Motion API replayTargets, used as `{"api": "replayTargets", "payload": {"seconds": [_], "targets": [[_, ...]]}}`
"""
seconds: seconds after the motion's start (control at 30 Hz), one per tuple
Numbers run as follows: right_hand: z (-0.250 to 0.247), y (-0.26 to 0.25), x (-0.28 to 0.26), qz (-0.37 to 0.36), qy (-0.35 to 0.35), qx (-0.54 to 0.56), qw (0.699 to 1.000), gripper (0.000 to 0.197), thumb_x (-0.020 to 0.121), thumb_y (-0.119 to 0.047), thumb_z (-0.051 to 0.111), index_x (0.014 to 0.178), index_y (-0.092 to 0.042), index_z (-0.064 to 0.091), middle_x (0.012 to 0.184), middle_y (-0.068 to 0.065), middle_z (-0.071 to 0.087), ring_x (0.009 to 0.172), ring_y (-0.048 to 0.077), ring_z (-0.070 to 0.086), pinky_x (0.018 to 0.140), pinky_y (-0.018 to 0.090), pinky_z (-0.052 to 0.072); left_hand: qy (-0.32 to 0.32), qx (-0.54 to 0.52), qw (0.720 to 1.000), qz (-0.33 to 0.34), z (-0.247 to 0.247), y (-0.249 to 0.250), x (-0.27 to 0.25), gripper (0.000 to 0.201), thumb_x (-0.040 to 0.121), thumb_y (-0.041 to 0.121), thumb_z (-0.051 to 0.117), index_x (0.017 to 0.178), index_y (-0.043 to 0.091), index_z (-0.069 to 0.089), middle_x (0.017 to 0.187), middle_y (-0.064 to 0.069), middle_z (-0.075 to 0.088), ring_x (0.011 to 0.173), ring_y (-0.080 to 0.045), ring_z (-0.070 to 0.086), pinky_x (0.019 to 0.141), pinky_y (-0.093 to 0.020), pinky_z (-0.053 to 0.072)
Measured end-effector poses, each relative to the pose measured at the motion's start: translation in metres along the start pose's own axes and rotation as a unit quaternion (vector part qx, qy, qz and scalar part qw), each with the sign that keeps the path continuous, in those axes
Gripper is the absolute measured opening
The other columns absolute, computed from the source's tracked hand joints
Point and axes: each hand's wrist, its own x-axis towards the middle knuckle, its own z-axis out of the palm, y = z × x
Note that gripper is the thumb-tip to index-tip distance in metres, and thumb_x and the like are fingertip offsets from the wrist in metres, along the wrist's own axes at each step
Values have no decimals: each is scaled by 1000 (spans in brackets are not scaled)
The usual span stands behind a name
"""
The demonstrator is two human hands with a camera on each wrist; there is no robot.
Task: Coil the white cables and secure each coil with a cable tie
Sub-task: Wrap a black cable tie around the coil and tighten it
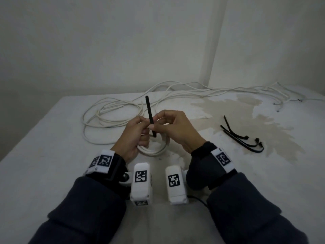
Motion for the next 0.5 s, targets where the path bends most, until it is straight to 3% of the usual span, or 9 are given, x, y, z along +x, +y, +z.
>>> {"api": "replayTargets", "payload": {"seconds": [0.1, 0.2, 0.27, 0.3, 0.4, 0.5], "targets": [[-1, 4, 0, -25, -8, 0, 1000, 22, 73, 7, 76, 73, -11, 65, 68, 0, 65, 58, 2, 60, 62, 12, 47, -7, -6, 1000, -2, 0, 0, 0, 29, 99, 9, 40, 72, 15, 41, 44, 7, 32, 31, -3, 19, 31, -10, 15], [-6, 8, 1, -46, 11, -8, 999, 21, 72, 5, 78, 71, -12, 66, 63, -9, 62, 46, -4, 46, 54, 9, 36, -22, 1, 1000, 0, 2, 0, -1, 30, 100, 12, 42, 70, 16, 42, 46, 6, 30, 32, -3, 19, 32, -10, 14], [-13, 12, 2, -61, 28, -10, 998, 22, 70, 4, 79, 68, -14, 66, 66, -5, 63, 46, -3, 43, 55, 12, 34, -35, 8, 999, 0, 4, 0, -2, 30, 100, 14, 42, 71, 15, 43, 46, 7, 28, 32, -2, 18, 32, -9, 14], [-15, 14, 3, -61, 27, 2, 998, 24, 69, 3, 79, 65, -16, 67, 66, -4, 64, 50, -1, 44, 57, 14, 36, -38, 12, 999, -2, 4, 0, -2, 28, 100, 15, 43, 72, 15, 43, 46, 8, 27, 32, -2, 17, 32, -9, 14], [-21, 21, 4, -46, 16, 40, 998, 28, 69, 5, 79, 61, -20, 68, 65, -4, 66, 66, 22, 48, 64, 27, 41, -49, 32, 998, -10, 5, 0, -2, 25, 100, 16, 43, 75, 16, 43, 46, 7, 26, 32, -3, 16, 33, -8, 14], [-22, 26, 5, -50, -2, 23, 998, 13, 66, 4, 80, 71, -3, 70, 65, -3, 63, 68, 23, 42, 64, 29, 39, -60, 49, 997, -19, 4, -1, -2, 26, 101, 17, 42, 75, 17, 44, 46, 8, 27, 32, -2, 17, 34, -8, 14]]}}
